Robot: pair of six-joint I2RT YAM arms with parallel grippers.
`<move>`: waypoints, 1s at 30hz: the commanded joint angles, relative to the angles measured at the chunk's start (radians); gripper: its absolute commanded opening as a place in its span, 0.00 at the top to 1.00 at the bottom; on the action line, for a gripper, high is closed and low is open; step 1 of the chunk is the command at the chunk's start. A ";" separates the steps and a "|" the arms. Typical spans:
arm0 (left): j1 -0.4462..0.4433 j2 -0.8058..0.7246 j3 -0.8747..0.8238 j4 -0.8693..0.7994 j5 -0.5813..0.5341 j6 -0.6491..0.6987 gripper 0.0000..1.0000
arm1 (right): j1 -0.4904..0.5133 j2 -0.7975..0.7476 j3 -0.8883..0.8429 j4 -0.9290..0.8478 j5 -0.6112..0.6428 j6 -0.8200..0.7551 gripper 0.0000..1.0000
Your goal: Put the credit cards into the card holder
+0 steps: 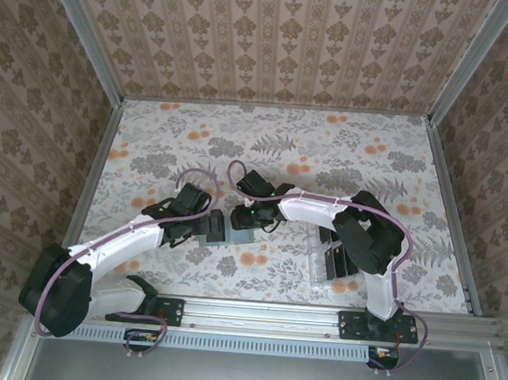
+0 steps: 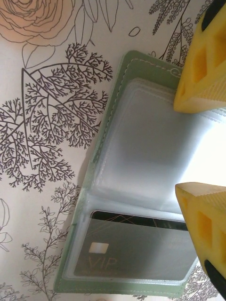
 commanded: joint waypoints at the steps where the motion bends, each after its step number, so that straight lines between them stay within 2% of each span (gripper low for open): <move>1: -0.018 -0.012 -0.027 0.017 -0.013 -0.016 0.00 | -0.001 0.028 -0.052 0.052 -0.050 0.085 0.54; 16: -0.064 -0.132 -0.127 0.075 -0.012 -0.026 0.00 | -0.018 0.036 -0.139 0.285 -0.165 0.320 0.54; 30: -0.128 -0.072 -0.117 0.141 -0.032 -0.018 0.00 | -0.028 0.046 -0.154 0.339 -0.196 0.369 0.54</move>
